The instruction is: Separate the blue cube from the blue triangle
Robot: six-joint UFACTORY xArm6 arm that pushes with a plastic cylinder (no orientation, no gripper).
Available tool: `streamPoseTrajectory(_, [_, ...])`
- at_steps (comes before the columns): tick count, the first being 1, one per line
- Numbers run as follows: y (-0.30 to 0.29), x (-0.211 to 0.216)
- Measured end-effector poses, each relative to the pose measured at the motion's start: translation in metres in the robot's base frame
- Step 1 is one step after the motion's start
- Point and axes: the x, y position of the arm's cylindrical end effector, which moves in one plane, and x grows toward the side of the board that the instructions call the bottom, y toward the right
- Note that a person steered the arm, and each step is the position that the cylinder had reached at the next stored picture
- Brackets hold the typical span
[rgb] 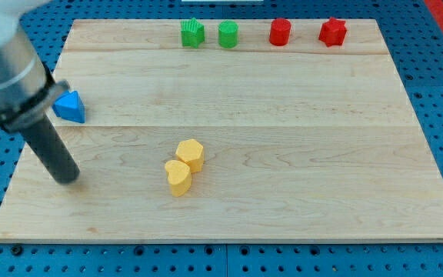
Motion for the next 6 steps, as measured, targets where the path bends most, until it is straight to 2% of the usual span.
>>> streamPoseTrajectory(2, [-0.061, -0.096])
streamPoseTrajectory(3, [-0.054, -0.129])
streamPoseTrajectory(5, [0.001, -0.152])
streamPoseTrajectory(6, [-0.011, -0.176])
